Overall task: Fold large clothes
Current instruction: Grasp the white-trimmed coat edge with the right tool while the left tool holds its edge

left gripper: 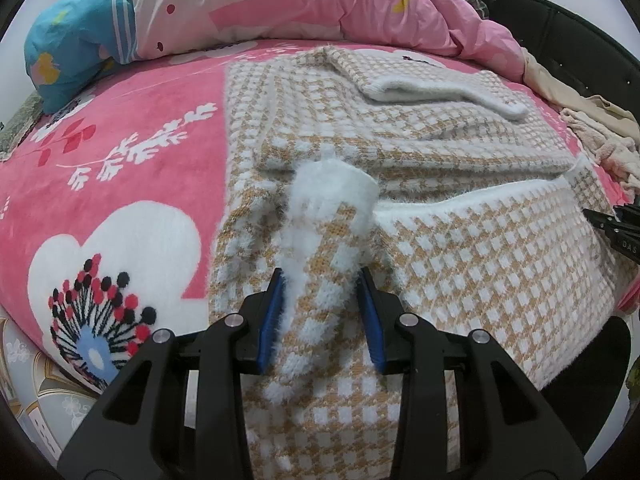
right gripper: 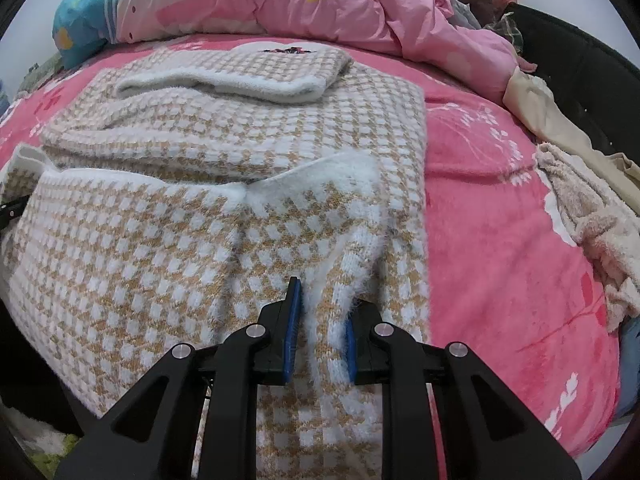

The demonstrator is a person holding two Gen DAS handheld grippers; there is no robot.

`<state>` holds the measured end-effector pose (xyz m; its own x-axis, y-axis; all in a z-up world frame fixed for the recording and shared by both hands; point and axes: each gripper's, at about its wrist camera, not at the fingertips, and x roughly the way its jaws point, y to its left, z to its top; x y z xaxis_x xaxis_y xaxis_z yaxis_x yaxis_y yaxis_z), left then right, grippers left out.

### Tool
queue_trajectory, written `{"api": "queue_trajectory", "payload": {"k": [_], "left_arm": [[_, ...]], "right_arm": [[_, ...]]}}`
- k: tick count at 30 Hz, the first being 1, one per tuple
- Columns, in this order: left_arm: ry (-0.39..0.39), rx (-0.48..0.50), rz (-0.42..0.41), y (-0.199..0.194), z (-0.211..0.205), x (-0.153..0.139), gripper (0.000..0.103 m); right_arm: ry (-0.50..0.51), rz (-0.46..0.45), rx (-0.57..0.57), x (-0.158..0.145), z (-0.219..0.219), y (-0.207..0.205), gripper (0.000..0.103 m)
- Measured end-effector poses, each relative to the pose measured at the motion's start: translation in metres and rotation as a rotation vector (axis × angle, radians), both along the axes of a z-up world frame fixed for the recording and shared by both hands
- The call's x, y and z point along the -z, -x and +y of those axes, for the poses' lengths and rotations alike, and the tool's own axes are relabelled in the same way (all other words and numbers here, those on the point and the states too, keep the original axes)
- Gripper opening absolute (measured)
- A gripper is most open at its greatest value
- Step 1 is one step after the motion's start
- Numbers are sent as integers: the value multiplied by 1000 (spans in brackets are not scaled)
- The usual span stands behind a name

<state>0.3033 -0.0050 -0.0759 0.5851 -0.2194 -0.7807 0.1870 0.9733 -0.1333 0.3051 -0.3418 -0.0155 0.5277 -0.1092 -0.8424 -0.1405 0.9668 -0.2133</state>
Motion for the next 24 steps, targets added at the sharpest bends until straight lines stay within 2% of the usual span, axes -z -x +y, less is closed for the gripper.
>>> {"api": "queue_trajectory", "payload": {"k": [24], "left_arm": [[9,-10,0,1,1,1,35]], "right_arm": [[5,1,11,0,-1,-1,19]]}}
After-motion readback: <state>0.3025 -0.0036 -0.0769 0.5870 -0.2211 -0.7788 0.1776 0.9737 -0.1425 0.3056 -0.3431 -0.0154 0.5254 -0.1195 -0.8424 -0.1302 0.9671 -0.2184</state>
